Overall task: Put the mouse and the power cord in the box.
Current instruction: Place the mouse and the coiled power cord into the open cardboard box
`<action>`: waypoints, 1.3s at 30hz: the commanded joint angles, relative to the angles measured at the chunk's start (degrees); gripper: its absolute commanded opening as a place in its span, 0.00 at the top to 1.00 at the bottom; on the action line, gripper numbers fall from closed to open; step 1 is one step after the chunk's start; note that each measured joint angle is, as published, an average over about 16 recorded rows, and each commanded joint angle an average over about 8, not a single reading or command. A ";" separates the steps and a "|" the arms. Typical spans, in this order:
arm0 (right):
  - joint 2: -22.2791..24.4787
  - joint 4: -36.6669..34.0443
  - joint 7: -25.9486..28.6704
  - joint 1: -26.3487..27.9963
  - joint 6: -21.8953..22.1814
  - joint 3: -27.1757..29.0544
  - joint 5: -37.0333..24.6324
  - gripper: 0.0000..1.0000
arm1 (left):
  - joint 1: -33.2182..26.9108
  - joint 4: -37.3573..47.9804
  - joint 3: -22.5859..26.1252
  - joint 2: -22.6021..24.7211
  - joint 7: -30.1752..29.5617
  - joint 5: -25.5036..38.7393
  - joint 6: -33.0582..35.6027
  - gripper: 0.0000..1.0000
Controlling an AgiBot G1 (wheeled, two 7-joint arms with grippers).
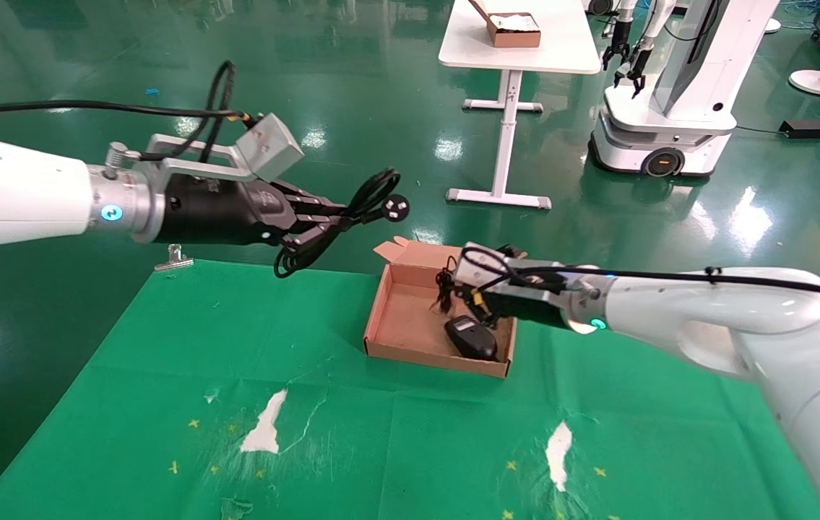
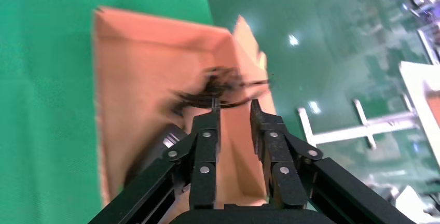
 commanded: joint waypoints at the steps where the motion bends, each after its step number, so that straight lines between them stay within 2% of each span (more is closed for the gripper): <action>1: 0.10 -0.61 0.03 0.19 1.09 -0.02 0.37 0.00 | 0.14 -0.11 0.18 0.50 0.23 0.27 -0.21 1.00; 8: 3.12 -2.50 -1.98 4.93 2.00 0.35 0.83 0.00 | 4.32 -5.44 1.73 4.70 3.94 1.60 -6.41 1.00; 12: 6.21 -2.63 -3.23 8.79 -0.90 0.52 0.98 0.00 | 8.84 -12.64 4.03 5.47 5.64 1.35 -9.60 1.00; 16: 8.16 -2.89 -4.11 11.12 -4.42 0.51 0.99 0.00 | 12.38 -19.52 8.15 5.47 5.69 0.59 -9.21 1.00; 23: 8.36 -4.18 -5.08 11.99 -6.50 0.57 1.11 0.00 | 15.40 -27.20 16.16 5.43 3.23 -1.48 -9.04 1.00; 32: 8.13 -5.33 -6.09 12.38 -6.82 0.77 1.40 0.00 | 16.83 -31.45 26.28 5.60 -3.59 -3.57 -18.00 1.00; 33: 8.11 -5.41 -6.17 12.41 -6.84 0.79 1.42 0.00 | 16.77 -31.72 27.38 5.61 -4.04 -3.31 -19.01 0.95; 39: 8.18 -5.80 -6.48 12.69 -6.98 0.84 1.53 0.00 | 16.39 -33.40 33.22 5.70 -4.88 -0.99 -24.51 0.20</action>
